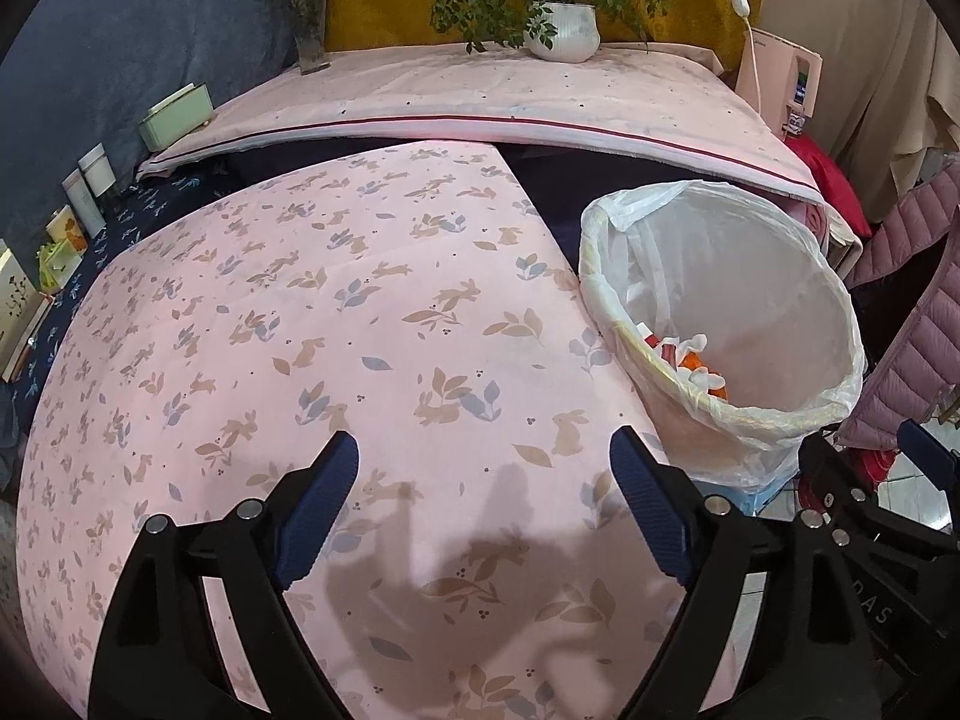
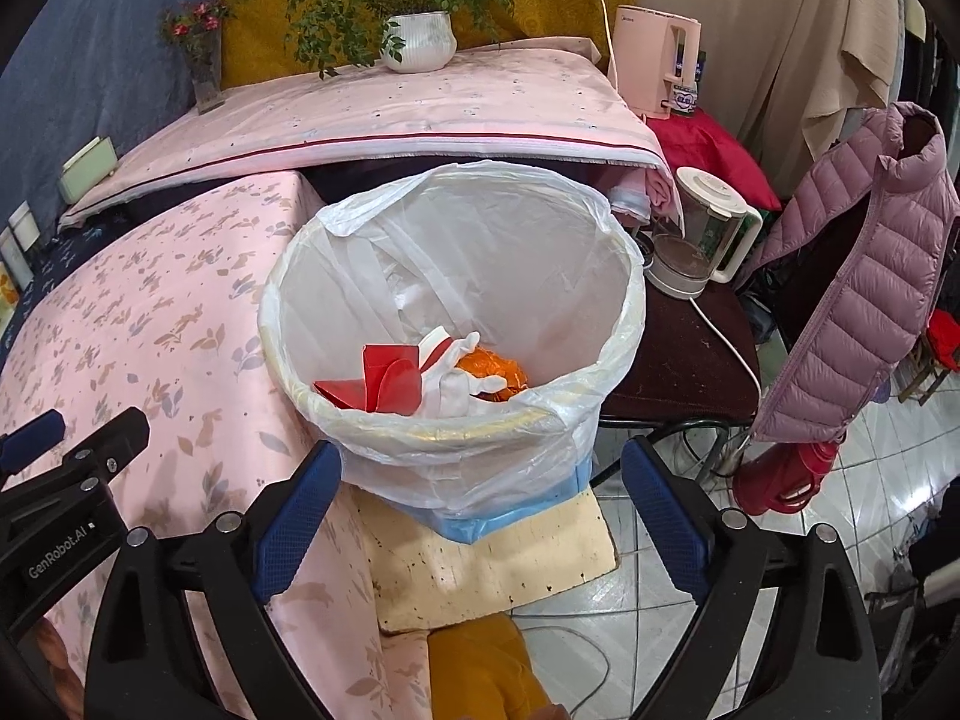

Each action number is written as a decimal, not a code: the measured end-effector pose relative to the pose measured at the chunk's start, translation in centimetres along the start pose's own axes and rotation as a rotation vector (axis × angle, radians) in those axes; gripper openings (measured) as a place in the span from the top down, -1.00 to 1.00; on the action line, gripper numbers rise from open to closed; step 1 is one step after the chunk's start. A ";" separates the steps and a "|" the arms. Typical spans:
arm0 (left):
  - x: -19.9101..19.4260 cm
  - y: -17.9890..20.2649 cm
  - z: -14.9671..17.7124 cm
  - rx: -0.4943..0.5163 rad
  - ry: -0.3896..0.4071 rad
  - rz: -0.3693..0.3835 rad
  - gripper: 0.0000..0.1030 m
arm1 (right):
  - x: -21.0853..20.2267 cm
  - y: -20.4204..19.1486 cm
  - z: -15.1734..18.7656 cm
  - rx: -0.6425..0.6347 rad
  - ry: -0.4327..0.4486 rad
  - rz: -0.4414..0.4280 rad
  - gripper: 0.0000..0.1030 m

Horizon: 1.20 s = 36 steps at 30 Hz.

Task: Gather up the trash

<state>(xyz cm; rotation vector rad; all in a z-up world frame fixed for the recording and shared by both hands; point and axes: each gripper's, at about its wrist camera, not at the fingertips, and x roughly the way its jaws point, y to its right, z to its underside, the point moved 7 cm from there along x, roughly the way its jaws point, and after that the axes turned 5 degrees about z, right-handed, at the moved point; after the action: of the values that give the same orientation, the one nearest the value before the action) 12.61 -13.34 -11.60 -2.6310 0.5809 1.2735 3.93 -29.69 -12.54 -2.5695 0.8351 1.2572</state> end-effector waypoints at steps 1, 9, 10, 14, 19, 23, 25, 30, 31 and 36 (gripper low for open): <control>0.0 0.0 0.0 -0.001 -0.001 -0.001 -0.61 | -0.1 0.0 0.1 -0.005 0.003 0.005 -0.76; 0.1 0.0 0.3 -0.001 -0.006 -0.004 -0.71 | -0.6 -0.1 0.2 -0.021 0.016 0.026 -0.76; 0.1 0.0 0.3 0.001 -0.001 -0.009 -0.72 | -0.7 -0.1 0.2 -0.022 0.019 0.030 -0.76; -0.1 0.2 0.2 0.008 0.005 -0.013 -0.72 | -1.0 0.0 0.2 -0.026 0.025 0.037 -0.76; -0.2 0.3 0.3 0.012 0.010 -0.014 -0.74 | -1.2 0.1 0.2 -0.025 0.029 0.045 -0.76; -0.1 0.3 0.3 0.010 0.010 -0.015 -0.75 | -1.2 0.2 0.1 -0.024 0.030 0.048 -0.76; -0.2 0.4 0.3 0.008 0.010 -0.013 -0.75 | -1.2 0.3 0.2 -0.025 0.029 0.047 -0.76; -0.1 0.7 0.3 0.014 0.008 -0.011 -0.75 | -1.1 0.5 0.2 -0.028 0.027 0.049 -0.76; -0.1 0.7 0.3 0.014 0.006 -0.012 -0.75 | -1.1 0.5 0.2 -0.028 0.026 0.048 -0.76; -0.1 0.8 0.3 0.015 0.009 -0.010 -0.75 | -1.1 0.5 0.3 -0.026 0.030 0.051 -0.76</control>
<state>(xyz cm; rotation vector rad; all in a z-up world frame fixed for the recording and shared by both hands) 12.02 -13.95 -11.64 -2.6250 0.5754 1.2502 2.93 -29.59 -11.82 -2.6091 0.9010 1.2550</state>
